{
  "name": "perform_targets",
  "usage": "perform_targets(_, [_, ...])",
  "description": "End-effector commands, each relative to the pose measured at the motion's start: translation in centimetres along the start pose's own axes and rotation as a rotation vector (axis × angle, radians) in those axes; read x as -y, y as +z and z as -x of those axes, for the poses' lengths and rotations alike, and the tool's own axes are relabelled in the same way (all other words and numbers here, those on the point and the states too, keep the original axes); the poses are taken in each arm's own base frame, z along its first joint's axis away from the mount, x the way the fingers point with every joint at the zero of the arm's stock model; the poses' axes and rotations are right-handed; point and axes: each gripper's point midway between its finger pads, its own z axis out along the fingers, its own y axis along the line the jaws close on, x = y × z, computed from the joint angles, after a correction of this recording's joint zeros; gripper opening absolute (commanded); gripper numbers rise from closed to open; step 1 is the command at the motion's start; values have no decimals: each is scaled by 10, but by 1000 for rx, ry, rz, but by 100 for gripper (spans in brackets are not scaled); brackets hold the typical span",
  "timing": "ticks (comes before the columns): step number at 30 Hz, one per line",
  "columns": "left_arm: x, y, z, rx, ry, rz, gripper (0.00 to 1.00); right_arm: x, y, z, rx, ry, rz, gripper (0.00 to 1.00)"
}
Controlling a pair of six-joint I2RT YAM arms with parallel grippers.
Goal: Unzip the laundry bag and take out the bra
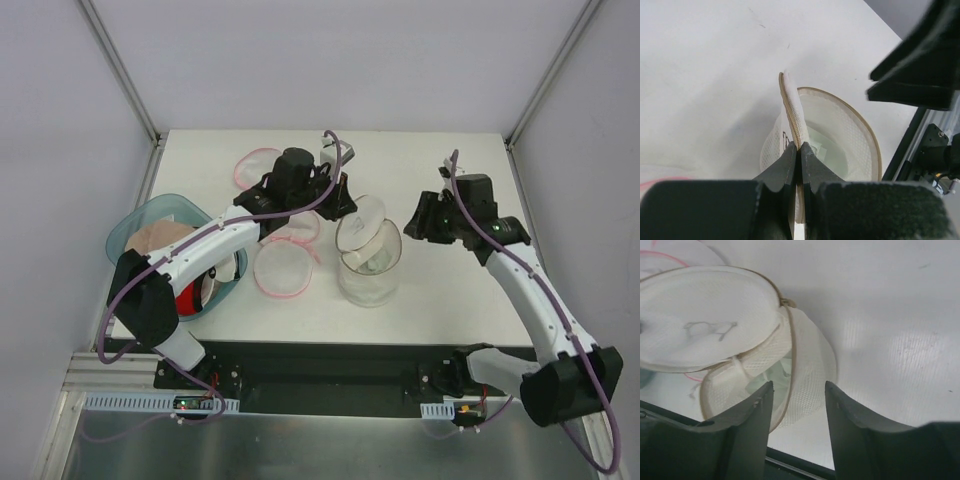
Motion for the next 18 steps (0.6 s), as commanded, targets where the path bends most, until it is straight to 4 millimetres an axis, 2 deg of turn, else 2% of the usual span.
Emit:
perform_targets(1, [-3,-10,20,46,7,69,0,-34,-54,44,235,-52,43,45])
perform_targets(2, [-3,-11,21,49,2,66,0,-50,-58,45,238,-74,90,42])
perform_targets(5, [3,-13,20,47,-18,44,0,-76,-43,33,156,-94,168,35])
perform_targets(8, [3,-13,14,36,-26,41,0,-97,-18,14,56,-100,230,33])
perform_targets(10, [3,-16,11,32,-29,43,0,-104,3,-10,-35,-116,251,35])
perform_targets(13, [4,-19,9,31,-29,42,0,-95,30,-37,-129,-126,213,36])
perform_targets(18, [7,-18,-3,4,-48,19,0,-59,58,-69,-239,-139,60,40])
